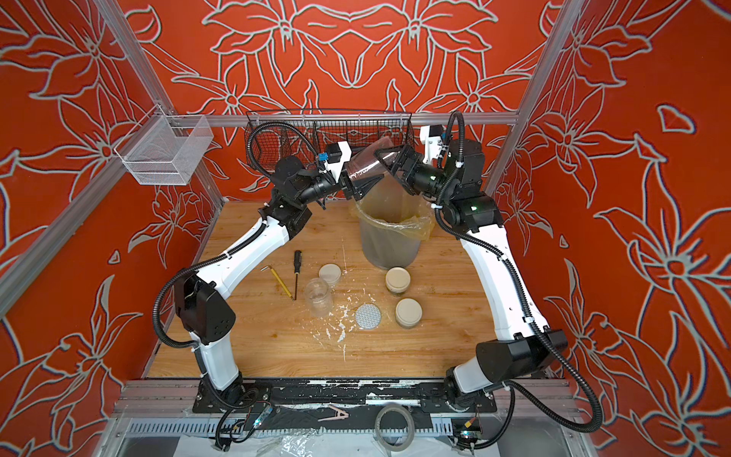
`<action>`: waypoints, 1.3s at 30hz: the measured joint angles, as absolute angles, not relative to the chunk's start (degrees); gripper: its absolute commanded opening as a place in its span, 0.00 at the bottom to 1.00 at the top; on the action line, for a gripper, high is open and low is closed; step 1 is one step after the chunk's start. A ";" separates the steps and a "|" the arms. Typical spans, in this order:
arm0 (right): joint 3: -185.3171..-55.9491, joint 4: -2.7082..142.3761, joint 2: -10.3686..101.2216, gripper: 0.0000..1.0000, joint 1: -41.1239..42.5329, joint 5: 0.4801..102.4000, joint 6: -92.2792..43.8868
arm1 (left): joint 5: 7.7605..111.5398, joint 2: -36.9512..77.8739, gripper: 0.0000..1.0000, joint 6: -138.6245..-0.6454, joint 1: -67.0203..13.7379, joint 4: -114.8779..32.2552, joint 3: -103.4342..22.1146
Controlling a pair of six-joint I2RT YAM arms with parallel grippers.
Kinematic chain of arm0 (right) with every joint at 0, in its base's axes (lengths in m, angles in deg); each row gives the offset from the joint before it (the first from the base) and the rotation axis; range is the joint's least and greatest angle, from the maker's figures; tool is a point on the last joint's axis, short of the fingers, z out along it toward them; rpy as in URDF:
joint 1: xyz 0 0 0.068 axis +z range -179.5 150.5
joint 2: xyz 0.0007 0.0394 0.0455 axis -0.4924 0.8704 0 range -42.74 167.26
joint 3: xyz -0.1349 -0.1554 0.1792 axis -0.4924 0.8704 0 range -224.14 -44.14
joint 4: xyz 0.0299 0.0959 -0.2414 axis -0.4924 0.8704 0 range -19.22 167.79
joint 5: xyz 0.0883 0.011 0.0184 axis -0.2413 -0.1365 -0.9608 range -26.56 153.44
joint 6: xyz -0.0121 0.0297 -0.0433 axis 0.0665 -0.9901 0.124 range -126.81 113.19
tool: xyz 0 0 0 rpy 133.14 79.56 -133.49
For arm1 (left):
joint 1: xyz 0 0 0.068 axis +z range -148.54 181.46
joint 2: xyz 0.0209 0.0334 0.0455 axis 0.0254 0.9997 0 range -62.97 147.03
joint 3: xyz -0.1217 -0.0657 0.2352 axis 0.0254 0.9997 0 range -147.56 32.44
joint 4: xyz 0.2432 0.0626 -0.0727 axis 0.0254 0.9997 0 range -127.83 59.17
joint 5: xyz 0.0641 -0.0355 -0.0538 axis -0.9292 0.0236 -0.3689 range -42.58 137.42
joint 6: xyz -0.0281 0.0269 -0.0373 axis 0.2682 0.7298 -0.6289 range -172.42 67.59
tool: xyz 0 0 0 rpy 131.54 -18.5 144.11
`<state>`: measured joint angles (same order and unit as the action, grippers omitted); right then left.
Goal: Empty moldy tea leaves from jars
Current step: Place the jar at the center of the board.
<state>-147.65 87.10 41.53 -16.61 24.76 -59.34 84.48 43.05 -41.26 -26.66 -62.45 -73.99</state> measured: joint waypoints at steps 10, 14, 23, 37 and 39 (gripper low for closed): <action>-145.31 87.69 33.66 0.97 -16.63 31.84 -53.51 | 60.24 34.68 0.45 -44.05 -26.53 -29.78 -83.17; -145.31 91.32 33.66 0.97 -16.63 32.22 -49.03 | 48.28 31.31 0.47 -48.12 -25.68 -10.93 -89.44; -141.68 99.73 34.69 0.97 -15.70 33.13 -40.24 | 35.48 28.27 0.47 -61.26 -21.42 24.39 -83.78; -137.46 103.23 32.44 0.97 -14.25 34.25 -35.46 | 41.33 25.15 0.46 -72.77 -20.24 39.34 -49.55; -137.46 103.17 32.26 0.97 -14.03 34.25 -35.46 | 43.32 23.77 0.46 -74.11 -20.24 38.57 -45.18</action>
<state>-137.46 103.17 32.26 -14.03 34.25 -35.46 43.32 23.77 -74.11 -20.24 38.57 -45.18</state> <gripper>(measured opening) 0.973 0.786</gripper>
